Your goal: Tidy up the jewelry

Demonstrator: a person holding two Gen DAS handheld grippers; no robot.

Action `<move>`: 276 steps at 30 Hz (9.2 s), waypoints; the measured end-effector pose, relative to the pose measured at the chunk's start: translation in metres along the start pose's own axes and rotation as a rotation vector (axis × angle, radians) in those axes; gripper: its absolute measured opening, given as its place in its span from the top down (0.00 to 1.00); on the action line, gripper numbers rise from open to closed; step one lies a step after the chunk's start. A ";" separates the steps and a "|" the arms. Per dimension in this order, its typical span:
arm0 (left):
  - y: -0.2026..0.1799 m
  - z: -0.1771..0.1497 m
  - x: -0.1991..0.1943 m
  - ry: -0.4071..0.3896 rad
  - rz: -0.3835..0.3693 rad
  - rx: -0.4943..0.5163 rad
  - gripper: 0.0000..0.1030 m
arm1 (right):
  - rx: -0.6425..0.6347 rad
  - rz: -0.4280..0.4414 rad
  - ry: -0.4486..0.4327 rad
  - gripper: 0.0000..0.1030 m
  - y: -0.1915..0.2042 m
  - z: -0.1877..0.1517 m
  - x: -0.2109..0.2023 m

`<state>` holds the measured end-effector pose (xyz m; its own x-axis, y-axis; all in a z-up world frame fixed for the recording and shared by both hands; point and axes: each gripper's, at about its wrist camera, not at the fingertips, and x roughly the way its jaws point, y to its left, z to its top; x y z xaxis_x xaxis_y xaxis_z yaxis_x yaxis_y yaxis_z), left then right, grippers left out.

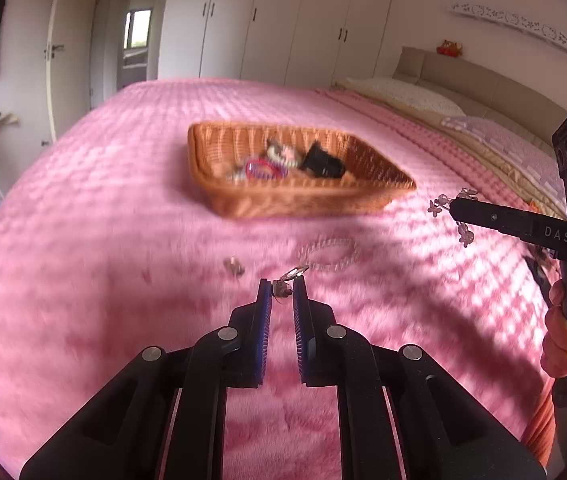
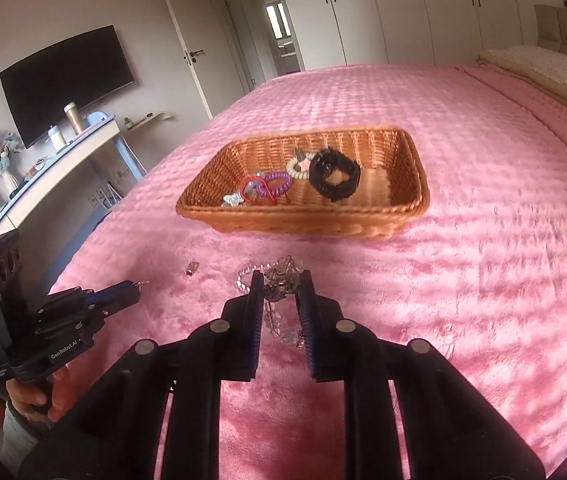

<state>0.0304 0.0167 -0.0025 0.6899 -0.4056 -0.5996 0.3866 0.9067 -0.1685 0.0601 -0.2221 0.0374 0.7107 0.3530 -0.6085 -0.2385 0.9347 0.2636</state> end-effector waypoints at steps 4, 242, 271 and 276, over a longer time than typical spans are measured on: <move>-0.004 0.035 -0.008 -0.064 -0.018 0.009 0.91 | -0.024 -0.020 -0.036 0.85 -0.003 0.034 -0.001; -0.055 -0.006 -0.009 -0.382 0.364 0.047 0.12 | -0.103 -0.227 -0.320 0.35 0.007 -0.046 -0.004; -0.055 -0.011 -0.012 -0.388 0.410 0.040 0.07 | -0.030 -0.206 -0.255 0.35 -0.011 -0.048 0.012; -0.055 -0.011 -0.012 -0.388 0.409 0.039 0.07 | -0.031 -0.209 -0.260 0.35 -0.010 -0.048 0.011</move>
<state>-0.0056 -0.0272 0.0050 0.9598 -0.0416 -0.2775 0.0579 0.9970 0.0510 0.0386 -0.2259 -0.0075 0.8905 0.1349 -0.4344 -0.0872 0.9879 0.1281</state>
